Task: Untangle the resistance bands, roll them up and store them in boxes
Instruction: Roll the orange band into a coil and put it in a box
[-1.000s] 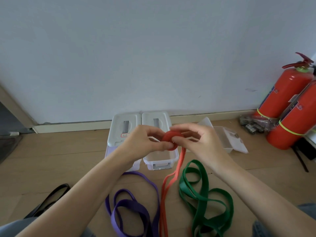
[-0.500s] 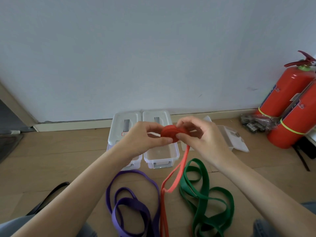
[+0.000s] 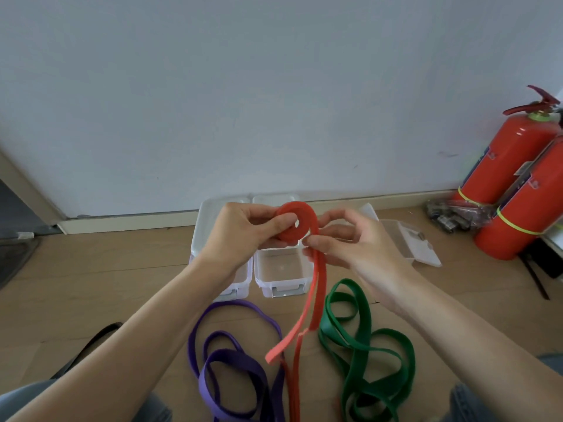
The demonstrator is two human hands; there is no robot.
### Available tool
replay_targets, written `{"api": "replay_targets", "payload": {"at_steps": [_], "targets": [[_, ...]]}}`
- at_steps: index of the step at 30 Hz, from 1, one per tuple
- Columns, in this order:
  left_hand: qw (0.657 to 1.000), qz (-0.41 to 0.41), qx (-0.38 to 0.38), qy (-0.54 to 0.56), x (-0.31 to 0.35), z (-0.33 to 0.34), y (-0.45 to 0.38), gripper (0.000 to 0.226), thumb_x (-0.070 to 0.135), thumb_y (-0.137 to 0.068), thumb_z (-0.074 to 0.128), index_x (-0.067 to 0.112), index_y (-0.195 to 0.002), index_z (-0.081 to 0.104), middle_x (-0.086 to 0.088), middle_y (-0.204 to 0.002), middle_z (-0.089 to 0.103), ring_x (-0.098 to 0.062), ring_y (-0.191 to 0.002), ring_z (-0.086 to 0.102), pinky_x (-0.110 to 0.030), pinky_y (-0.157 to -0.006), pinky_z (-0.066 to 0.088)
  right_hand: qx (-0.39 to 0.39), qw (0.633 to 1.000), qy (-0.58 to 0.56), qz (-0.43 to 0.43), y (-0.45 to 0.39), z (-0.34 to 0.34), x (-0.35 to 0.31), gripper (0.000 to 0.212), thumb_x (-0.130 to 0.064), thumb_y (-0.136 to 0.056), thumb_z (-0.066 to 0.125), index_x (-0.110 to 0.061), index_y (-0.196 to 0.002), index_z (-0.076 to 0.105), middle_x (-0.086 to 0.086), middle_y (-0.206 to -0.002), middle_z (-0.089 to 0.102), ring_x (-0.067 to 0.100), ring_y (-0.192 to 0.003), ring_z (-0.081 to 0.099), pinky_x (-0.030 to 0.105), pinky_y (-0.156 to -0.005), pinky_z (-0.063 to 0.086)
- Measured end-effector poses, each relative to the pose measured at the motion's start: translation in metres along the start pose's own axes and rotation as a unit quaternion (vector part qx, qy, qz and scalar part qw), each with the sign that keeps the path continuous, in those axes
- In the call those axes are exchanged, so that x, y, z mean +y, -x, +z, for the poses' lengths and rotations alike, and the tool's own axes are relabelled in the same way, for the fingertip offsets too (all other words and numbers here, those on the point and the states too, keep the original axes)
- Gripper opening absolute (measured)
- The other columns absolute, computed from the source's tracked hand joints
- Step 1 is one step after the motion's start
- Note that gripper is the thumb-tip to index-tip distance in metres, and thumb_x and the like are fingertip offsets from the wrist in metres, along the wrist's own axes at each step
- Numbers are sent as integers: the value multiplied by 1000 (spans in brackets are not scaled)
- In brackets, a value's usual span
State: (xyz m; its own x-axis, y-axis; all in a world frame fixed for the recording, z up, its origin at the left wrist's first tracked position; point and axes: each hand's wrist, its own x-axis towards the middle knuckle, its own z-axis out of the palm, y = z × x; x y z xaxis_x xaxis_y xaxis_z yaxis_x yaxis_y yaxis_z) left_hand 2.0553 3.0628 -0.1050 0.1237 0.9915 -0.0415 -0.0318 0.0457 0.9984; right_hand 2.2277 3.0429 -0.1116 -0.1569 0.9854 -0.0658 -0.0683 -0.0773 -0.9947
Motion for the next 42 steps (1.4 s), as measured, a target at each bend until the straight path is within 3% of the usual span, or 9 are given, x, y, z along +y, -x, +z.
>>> {"api": "replay_targets", "payload": {"at_steps": [4,9,13,19,24,29,33,37,42], "targets": [[1000,-5,-22,-17,-4,2,1,6,9,-80,68,11,-84,71,-2,-73,74,-13,-68,71,-15,-59,53,32,999,4,-32,0,3,7,24,-4,-76,71,-2,-95,56,15,-82,73,27,-75,71,27,-70,57],[978,-38,-113,-169,-5,-12,-1,14,19,-72,76,31,-80,72,10,-80,74,1,-75,67,-8,-66,49,29,973,197,-116,-4,1,4,18,-5,-80,68,-18,-92,65,2,-78,70,10,-75,66,23,-71,55],[979,-57,-135,-144,-2,-13,0,15,17,-71,78,22,-85,73,2,-85,74,-11,-76,70,-11,-64,50,-2,943,288,-169,-5,0,-2,24,-8,-82,66,-30,-91,67,-10,-85,69,2,-83,63,18,-76,51],[998,-30,-38,-29,-1,-9,-1,23,10,-69,75,7,-92,72,-10,-87,74,-16,-79,71,-17,-65,54,16,991,103,-82,-4,-3,1,22,-13,-78,70,-14,-99,62,3,-84,74,15,-77,71,23,-70,57],[998,-29,2,49,-4,-2,-1,18,6,-75,70,3,-93,70,-11,-90,73,-14,-79,70,-17,-68,54,16,998,12,-66,-1,5,10,34,-15,-74,72,-6,-99,52,11,-84,74,24,-76,71,27,-71,57],[996,-35,-50,-64,-13,-3,1,16,2,-74,73,7,-88,65,-5,-83,73,-12,-76,70,-19,-70,56,37,984,124,-124,-6,0,12,19,-5,-79,70,-19,-90,63,2,-78,73,13,-73,70,27,-71,57],[968,-53,-151,-194,-9,-11,1,16,13,-75,75,18,-90,70,3,-86,74,-8,-80,68,-17,-74,53,-21,931,305,-202,-6,1,8,26,-9,-86,63,-33,-95,66,-15,-91,69,1,-88,63,22,-80,51],[979,-49,-143,-133,-5,-10,2,15,9,-80,71,21,-89,72,3,-84,74,-12,-75,71,-17,-60,54,-37,929,316,-187,-5,2,9,24,-11,-87,63,-31,-98,68,-6,-94,70,4,-90,63,23,-80,51],[972,-10,-104,-210,-7,-4,2,14,6,-80,70,19,-82,70,5,-71,71,-14,-66,70,-19,-56,55,15,953,271,-136,-7,0,13,22,-18,-78,74,-29,-89,58,-10,-79,70,-1,-76,66,17,-70,54]]}}
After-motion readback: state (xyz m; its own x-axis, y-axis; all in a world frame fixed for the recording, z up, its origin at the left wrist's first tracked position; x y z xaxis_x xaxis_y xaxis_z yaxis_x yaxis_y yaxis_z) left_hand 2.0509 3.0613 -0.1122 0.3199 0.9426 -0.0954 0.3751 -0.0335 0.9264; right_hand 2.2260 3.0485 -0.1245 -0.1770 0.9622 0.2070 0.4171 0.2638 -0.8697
